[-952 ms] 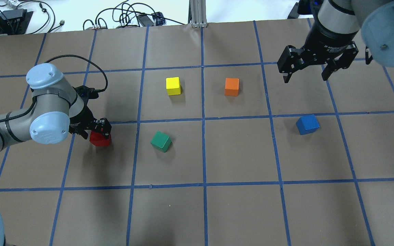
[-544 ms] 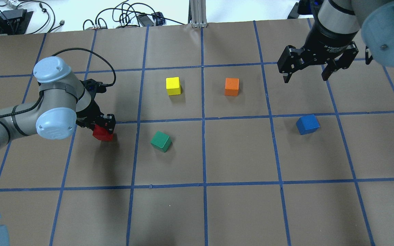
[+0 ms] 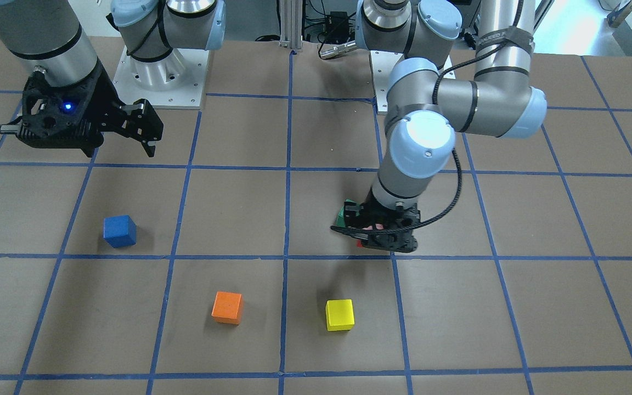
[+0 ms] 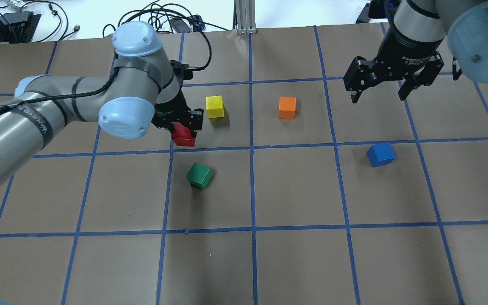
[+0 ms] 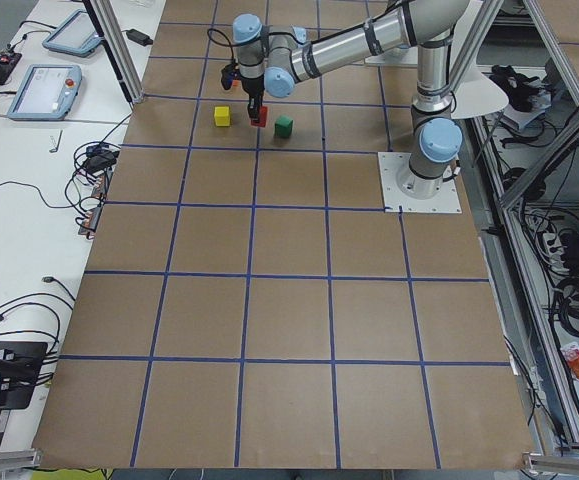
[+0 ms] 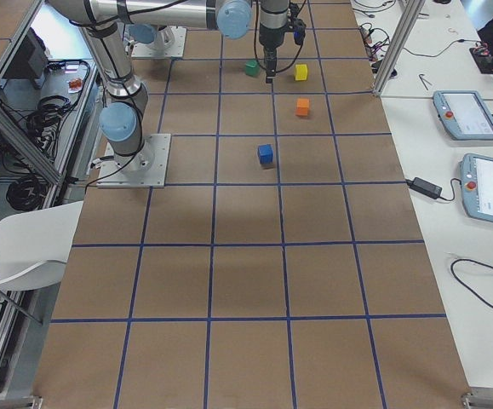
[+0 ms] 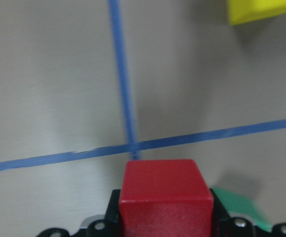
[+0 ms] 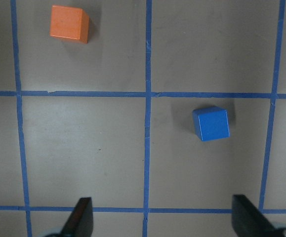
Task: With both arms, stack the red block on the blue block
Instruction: 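Carry the red cube with the left gripper toward the table center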
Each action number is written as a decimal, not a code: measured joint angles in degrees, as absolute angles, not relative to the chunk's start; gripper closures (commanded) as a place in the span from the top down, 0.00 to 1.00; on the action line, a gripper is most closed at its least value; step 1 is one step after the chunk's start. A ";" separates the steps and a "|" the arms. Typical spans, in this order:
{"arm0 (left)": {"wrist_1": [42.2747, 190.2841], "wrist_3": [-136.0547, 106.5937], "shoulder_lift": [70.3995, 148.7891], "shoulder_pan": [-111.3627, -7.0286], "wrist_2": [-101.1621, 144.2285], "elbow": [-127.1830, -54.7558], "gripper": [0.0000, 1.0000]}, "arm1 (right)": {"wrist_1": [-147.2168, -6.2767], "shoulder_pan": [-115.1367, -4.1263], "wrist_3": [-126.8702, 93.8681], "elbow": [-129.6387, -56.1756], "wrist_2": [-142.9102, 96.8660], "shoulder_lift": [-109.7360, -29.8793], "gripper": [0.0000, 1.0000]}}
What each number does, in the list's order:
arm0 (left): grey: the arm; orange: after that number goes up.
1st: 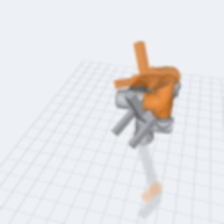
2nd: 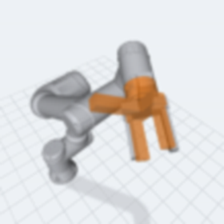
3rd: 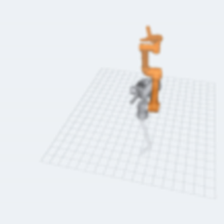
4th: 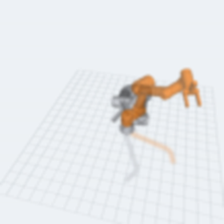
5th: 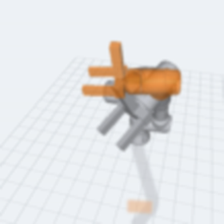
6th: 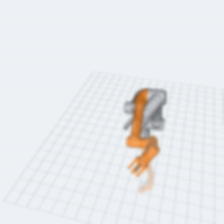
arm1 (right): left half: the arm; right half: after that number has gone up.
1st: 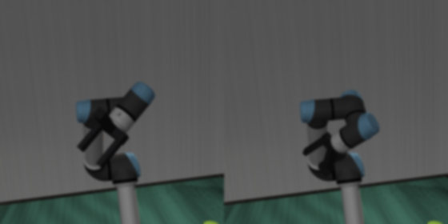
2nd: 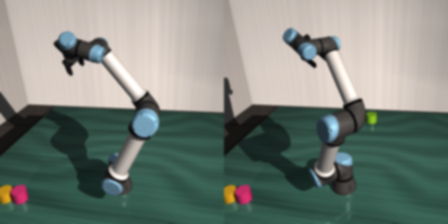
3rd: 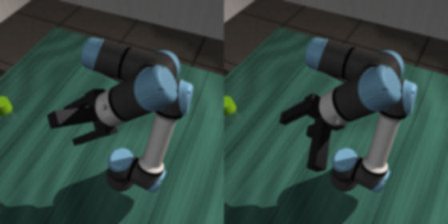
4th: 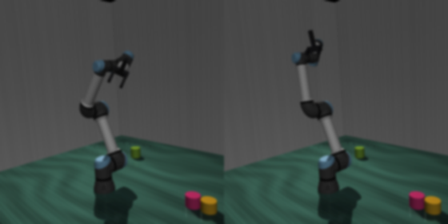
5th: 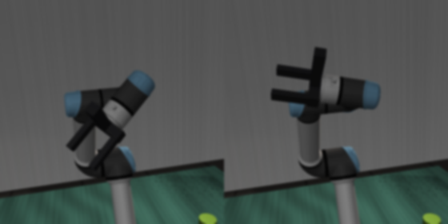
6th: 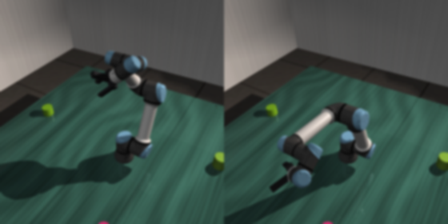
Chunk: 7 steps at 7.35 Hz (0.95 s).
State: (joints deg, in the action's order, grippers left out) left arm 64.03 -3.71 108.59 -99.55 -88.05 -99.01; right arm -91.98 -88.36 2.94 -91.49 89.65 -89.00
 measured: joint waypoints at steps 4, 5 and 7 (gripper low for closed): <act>53.86 -15.05 116.42 -108.64 -85.80 -97.41 0.00 | -91.84 -88.23 3.05 -91.49 89.68 -88.95 1.00; 51.69 -15.85 118.17 -109.92 -85.73 -97.24 0.99 | -91.77 -88.19 3.06 -91.49 89.64 -88.92 1.00; 50.07 -15.70 119.78 -110.93 -85.81 -96.99 1.00 | -92.16 -88.18 3.07 -91.49 89.51 -88.85 1.00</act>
